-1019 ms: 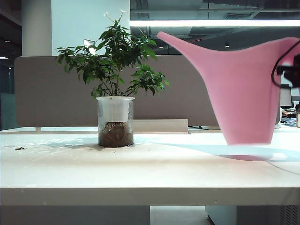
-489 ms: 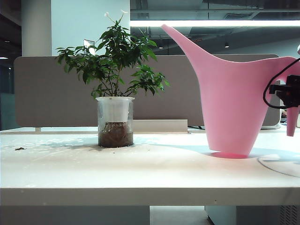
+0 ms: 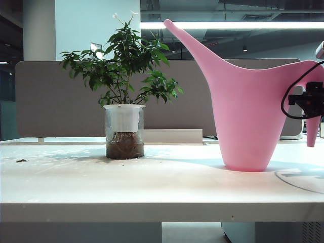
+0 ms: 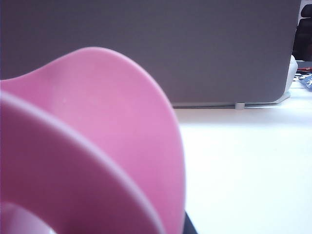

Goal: Pick up the watering can from the table, water the potted plant, and put the can back.

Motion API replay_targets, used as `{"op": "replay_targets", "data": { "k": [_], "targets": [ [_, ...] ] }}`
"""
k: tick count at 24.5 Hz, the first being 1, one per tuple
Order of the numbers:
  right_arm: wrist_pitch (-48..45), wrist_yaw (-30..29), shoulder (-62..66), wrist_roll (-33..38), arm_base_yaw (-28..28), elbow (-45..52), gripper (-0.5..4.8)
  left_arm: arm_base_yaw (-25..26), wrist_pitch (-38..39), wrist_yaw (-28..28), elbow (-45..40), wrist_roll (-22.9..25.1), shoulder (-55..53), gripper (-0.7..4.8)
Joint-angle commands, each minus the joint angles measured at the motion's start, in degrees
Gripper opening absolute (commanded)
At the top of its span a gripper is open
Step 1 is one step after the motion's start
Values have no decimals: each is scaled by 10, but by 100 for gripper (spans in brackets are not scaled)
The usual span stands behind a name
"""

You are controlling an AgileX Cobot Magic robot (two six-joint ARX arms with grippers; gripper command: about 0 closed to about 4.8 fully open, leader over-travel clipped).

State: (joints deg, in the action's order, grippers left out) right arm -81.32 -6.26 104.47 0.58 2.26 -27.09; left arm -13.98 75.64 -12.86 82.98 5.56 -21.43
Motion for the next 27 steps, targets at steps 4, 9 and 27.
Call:
{"op": "replay_targets", "data": {
  "k": [4,9,27],
  "targets": [
    [7,1,-13,-75,-6,8,95,0,-10,0,1,0,0,-5],
    [7,-1,-18,-79,-6,8,153,0,-10,0,1,0,0,-5],
    [6,1,-45,-79,-6,74,343,0,-10,0,1,0,0,-5]
  ]
}}
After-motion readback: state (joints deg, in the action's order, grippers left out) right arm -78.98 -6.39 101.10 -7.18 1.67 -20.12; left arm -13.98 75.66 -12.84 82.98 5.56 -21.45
